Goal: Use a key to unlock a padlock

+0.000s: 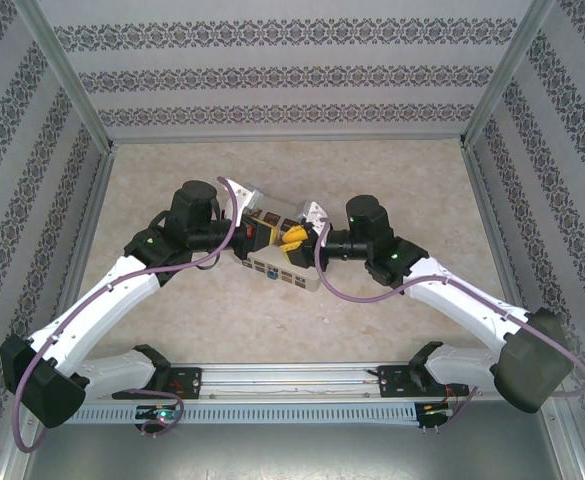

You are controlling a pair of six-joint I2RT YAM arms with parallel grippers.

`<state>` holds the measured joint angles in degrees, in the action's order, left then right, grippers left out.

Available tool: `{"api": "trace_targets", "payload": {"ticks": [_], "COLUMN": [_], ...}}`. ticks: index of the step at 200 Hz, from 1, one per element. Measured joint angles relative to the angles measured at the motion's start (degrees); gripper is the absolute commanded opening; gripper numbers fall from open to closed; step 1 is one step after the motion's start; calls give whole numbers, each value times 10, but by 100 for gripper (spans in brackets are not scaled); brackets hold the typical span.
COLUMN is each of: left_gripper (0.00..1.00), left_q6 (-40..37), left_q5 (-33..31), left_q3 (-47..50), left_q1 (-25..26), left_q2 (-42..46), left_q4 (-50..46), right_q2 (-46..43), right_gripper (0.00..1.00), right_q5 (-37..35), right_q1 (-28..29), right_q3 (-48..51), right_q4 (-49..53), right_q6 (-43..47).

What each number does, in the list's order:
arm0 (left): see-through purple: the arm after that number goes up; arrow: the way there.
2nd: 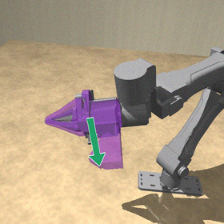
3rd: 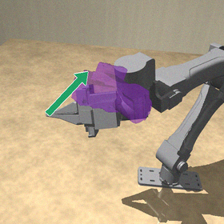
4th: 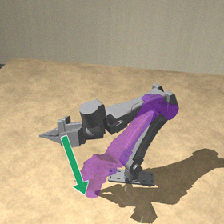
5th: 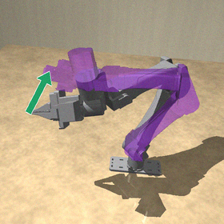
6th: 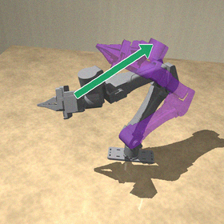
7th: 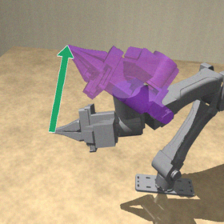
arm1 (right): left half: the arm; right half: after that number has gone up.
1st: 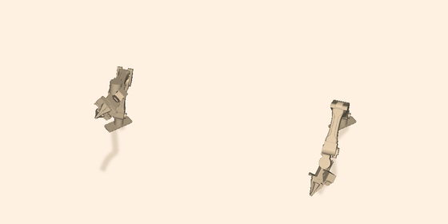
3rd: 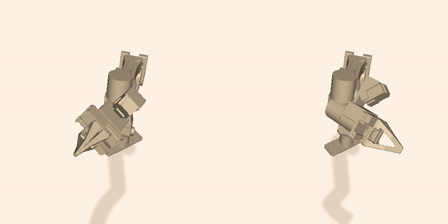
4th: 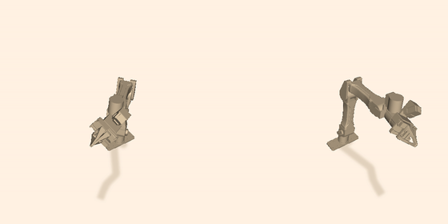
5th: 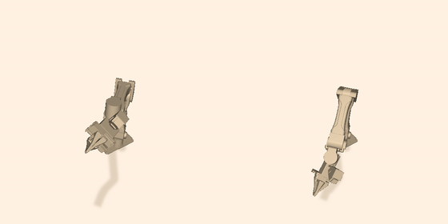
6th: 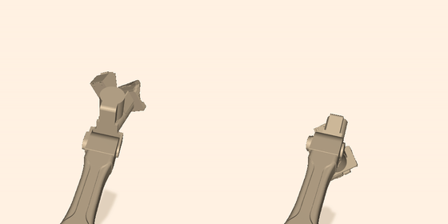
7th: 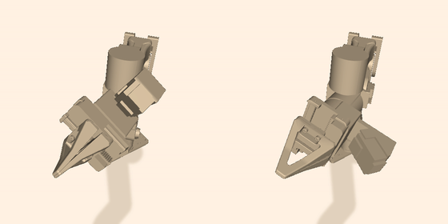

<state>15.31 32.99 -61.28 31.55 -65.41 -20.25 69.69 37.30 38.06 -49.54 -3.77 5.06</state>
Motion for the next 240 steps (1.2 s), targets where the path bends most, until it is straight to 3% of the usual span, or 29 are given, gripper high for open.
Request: {"api": "trace_targets", "payload": {"ticks": [56, 109, 139, 150, 191, 215, 240], "left_gripper": [0, 0, 0, 17, 64, 80, 86], "left_q6": [0, 2, 2, 3, 31, 55, 111], "left_q5": [0, 0, -1, -1, -20, -51, -81], "left_q3": [0, 0, 0, 0, 0, -1, -14], "left_q1": [0, 2, 2, 2, 3, 2, -14], "left_q2": [1, 1, 1, 1, 29, 71, 106], "left_q4": [0, 0, 0, 0, 1, 0, -16], "right_q2": [15, 24, 24, 23, 4, -21, -45], "right_gripper": [24, 0, 0, 0, 0, 0, 0], "right_q5": [-6, -20, -24, -24, -39, -57, -78], "right_q1": [7, 8, 8, 8, 8, 8, 11], "right_q3": [-23, -24, -24, -24, -14, 2, 13], "right_q4": [-12, -17, -17, -17, -16, -16, -14], "right_q6": [13, 19, 23, 24, 37, 70, 136]}}
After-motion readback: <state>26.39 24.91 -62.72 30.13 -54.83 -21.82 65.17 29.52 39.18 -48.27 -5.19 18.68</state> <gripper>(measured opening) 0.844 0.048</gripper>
